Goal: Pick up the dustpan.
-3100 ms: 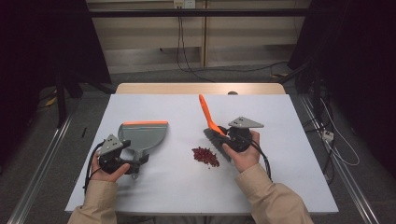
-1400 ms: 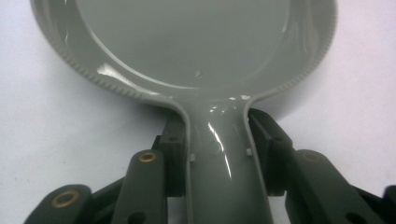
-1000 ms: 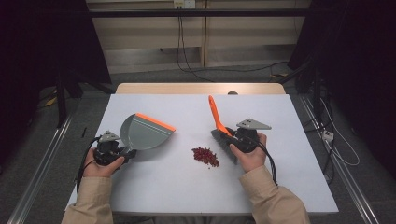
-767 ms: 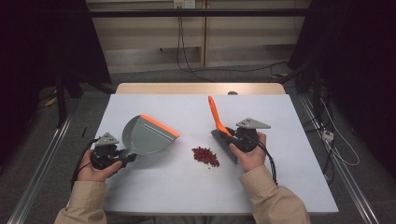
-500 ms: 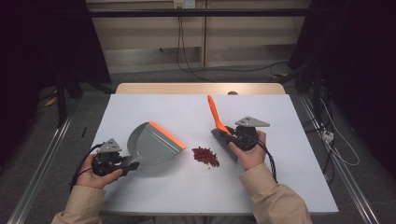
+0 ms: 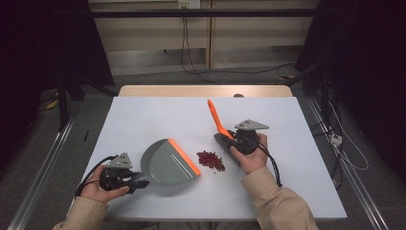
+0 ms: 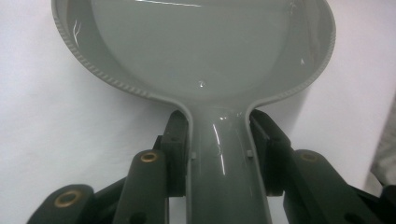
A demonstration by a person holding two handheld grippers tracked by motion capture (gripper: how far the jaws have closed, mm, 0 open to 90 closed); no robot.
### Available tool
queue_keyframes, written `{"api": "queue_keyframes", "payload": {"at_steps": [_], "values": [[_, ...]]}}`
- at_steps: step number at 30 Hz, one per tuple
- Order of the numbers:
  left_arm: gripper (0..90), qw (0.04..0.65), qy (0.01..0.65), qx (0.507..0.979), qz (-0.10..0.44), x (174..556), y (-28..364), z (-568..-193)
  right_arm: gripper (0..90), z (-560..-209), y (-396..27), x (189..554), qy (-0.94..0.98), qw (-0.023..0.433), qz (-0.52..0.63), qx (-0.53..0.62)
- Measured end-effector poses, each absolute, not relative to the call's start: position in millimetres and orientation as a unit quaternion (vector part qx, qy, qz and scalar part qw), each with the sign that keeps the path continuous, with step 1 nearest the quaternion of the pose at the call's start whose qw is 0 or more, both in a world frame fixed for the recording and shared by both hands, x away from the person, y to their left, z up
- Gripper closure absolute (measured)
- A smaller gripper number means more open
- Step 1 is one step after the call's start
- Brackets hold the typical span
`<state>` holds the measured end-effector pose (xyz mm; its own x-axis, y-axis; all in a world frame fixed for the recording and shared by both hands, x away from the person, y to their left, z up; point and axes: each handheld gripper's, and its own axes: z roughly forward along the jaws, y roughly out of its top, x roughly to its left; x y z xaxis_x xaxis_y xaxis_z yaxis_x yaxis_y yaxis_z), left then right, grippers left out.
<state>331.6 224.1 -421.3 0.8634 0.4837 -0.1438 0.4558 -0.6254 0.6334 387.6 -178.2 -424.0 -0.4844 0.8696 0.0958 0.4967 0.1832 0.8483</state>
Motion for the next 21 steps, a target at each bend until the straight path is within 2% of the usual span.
{"api": "queue_keyframes", "payload": {"at_steps": [10,21], "values": [[62.9,0.337,0.226,0.914,-0.005,330.0,201.6,-424.8,71.5,-426.5,-163.4,383.0,0.754,0.223,0.428,0.445],[62.5,0.339,0.214,0.916,-0.006,329.8,189.2,-429.4,71.1,-427.2,-149.0,376.8,0.770,0.240,0.416,0.421]]}}
